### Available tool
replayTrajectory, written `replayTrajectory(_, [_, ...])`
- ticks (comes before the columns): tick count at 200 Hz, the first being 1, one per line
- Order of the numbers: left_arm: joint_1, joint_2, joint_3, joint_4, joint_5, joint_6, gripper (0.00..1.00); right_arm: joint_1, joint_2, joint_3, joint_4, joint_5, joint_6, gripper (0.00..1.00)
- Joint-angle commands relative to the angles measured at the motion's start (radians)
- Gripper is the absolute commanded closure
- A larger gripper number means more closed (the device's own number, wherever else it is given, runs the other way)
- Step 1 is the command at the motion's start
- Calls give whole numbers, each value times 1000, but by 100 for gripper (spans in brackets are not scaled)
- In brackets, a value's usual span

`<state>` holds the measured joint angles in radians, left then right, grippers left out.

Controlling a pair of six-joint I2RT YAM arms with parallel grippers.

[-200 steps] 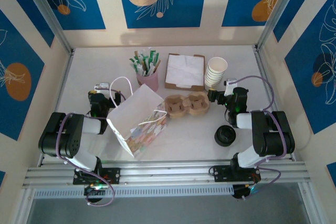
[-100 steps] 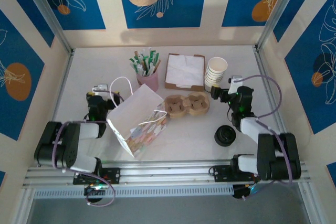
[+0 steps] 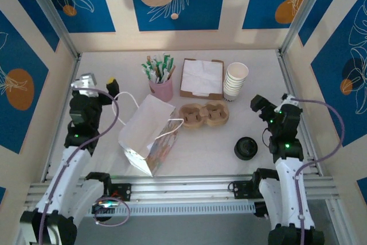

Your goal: Pack the takeout coffee

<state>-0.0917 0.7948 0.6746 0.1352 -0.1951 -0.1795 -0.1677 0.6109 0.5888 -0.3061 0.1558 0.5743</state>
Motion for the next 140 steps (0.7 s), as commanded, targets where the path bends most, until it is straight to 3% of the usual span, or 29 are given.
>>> replayTrajectory(1, [13, -7, 103, -333, -114, -174, 0, -29, 7, 111, -246, -110, 163, 0])
replayTrajectory(19, [32, 0, 131, -408, -109, -222, 0, -55, 30, 175, -302, -201, 178, 0])
replayTrajectory(40, [75, 24, 172, -442, 159, -272, 0, -67, 61, 257, -361, -324, 158, 0])
replayTrajectory(66, [108, 77, 282, -538, 338, -224, 0, -68, 128, 412, -522, -387, 142, 2])
replayTrajectory(86, [111, 70, 293, -553, 305, -289, 0, -67, 170, 500, -619, -377, 146, 7])
replayTrajectory(117, [142, 45, 216, -501, 383, -330, 0, -67, 228, 577, -665, -369, 166, 25])
replayTrajectory(140, [156, 59, 226, -543, 357, -295, 0, -62, 274, 607, -643, -401, 195, 40])
